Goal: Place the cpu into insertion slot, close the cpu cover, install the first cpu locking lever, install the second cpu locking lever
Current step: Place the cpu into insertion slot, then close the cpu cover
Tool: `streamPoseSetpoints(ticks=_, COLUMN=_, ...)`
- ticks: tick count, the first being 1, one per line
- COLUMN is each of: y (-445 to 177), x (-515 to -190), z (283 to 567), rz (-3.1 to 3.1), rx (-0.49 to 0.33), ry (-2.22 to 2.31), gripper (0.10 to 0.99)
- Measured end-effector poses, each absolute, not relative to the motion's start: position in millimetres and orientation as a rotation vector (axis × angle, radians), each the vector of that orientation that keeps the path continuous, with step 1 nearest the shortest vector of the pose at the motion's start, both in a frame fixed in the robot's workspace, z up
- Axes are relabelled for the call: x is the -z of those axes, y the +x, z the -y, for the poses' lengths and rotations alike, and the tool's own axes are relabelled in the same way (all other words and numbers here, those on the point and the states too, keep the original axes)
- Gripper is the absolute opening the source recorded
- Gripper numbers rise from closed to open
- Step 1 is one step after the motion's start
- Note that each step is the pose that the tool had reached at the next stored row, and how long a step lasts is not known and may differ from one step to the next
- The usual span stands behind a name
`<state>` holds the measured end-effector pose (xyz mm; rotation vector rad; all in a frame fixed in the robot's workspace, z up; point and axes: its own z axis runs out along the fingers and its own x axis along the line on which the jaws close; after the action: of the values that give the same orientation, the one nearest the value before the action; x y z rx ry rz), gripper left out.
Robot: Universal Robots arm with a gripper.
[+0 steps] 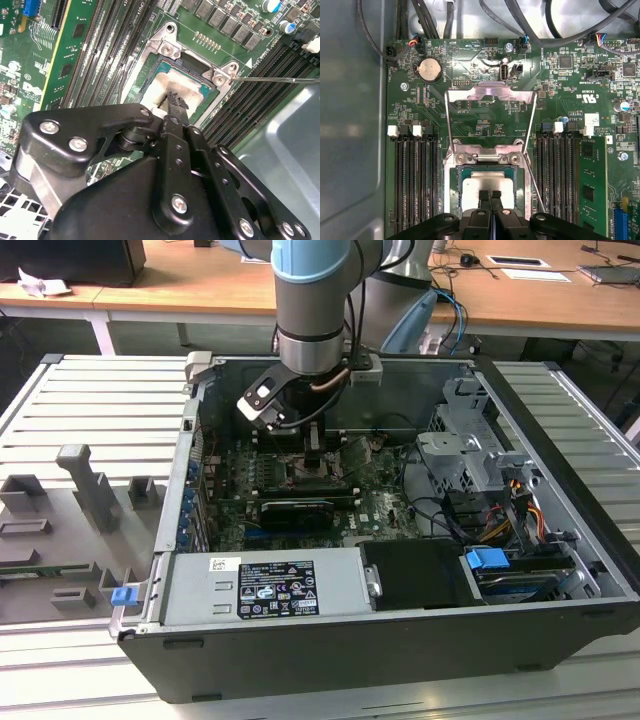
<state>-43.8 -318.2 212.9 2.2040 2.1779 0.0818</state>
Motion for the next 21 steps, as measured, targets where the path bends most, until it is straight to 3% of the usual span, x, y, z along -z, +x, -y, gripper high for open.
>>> streamPoseSetpoints(ticks=21, y=-33.4, x=-217.5, z=318.3, rz=-2.183, rx=-0.071, ry=2.21, gripper=0.106)
